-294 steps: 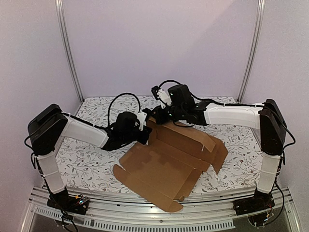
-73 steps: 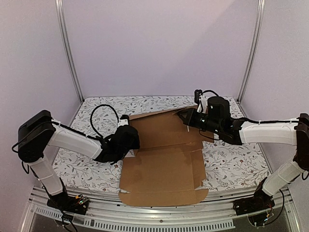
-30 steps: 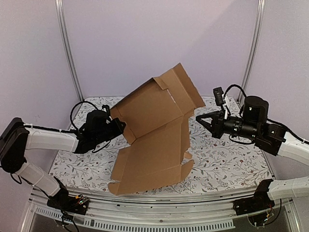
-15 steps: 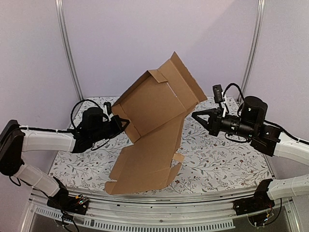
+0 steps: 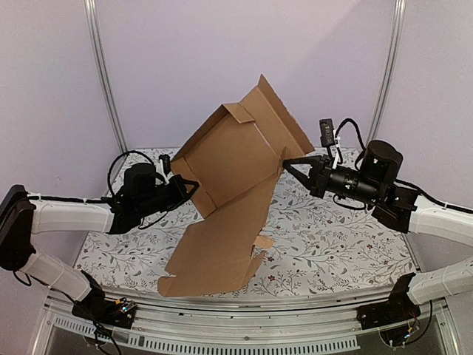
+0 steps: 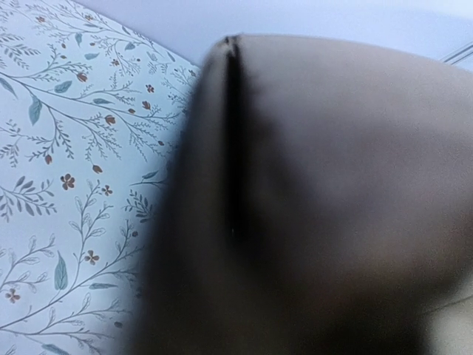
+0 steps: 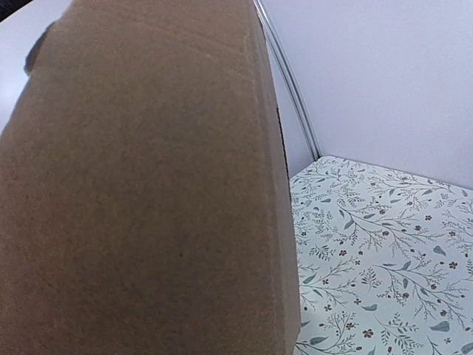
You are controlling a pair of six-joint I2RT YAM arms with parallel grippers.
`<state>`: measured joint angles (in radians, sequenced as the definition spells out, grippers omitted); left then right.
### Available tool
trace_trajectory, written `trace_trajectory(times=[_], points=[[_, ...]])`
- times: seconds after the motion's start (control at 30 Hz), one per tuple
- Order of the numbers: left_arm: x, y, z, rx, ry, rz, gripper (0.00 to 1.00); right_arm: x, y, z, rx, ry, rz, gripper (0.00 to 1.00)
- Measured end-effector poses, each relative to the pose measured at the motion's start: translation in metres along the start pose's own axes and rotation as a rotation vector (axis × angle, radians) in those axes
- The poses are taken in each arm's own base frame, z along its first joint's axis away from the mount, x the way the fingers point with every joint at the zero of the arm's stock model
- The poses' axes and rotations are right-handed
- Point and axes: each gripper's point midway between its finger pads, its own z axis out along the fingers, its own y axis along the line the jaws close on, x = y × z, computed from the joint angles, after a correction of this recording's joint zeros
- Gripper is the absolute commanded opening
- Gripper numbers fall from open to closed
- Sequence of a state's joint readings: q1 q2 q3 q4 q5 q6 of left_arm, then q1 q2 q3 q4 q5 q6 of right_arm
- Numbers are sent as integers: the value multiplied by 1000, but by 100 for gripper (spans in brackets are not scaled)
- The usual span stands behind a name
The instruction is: Fold the paper box
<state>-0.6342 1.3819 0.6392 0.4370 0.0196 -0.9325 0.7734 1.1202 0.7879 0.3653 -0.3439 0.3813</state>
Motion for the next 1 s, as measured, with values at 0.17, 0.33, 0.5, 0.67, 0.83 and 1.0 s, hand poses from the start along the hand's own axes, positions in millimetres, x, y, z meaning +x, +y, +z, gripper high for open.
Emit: trace_trajectory(times=[0.17,0.33,0.5,0.67,0.83,1.0], points=[[0,0,0,1,-1,0,0,0,3,7,-19,-8,15,0],[-1,-1,0,5,-3,3,0,5,2,13,-21,1,27,0],[-2,1,0,-1,-5,8,0,13,-5,19,1,19,44,0],[-3,4,0,-11,-9,20,0,20,-14,21,45,42,51,0],[-2,9,0,-32,-5,36,0,33,-25,20,103,90,47,0],[-1,13,0,-48,3,53,0,41,-32,18,140,120,41,1]])
